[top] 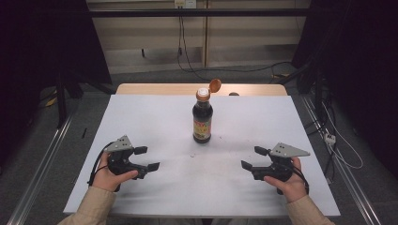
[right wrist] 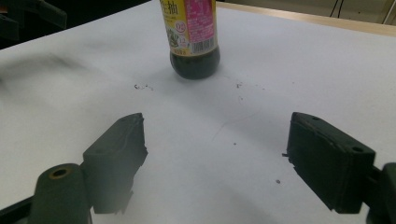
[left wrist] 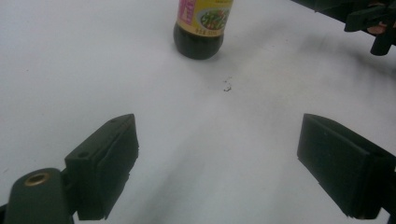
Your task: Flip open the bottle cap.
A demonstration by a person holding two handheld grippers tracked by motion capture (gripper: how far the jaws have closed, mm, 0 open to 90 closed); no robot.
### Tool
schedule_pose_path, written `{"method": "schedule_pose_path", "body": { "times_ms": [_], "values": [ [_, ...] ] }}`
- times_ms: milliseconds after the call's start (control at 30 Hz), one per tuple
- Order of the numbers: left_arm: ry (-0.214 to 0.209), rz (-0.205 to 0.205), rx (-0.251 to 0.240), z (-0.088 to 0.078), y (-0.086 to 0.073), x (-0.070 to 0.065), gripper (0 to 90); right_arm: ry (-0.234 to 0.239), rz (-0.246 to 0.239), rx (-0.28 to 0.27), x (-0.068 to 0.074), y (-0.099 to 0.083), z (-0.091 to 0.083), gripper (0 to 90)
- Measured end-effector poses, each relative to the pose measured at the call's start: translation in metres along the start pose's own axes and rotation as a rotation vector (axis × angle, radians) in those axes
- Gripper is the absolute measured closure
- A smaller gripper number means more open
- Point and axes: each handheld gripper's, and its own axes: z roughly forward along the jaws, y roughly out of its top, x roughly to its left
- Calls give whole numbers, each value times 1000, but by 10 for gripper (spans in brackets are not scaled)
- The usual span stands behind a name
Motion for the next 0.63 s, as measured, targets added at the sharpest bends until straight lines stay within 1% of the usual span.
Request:
{"method": "schedule_pose_path", "body": {
  "times_ms": [133,267,467,633],
  "values": [
    [9,-3,-9,-5,-6,-1,127,-3,-5,2,-1,-3,-4,195],
    [15,-4,-8,-8,-11,0,131,-3,-9,7,-1,-5,-6,195],
    [18,-9,-10,-12,-16,0,131,-7,-16,14,0,-9,-10,195],
    [18,-7,-9,-11,-16,-1,130,-11,-17,14,-2,-10,-11,195]
  ]
}}
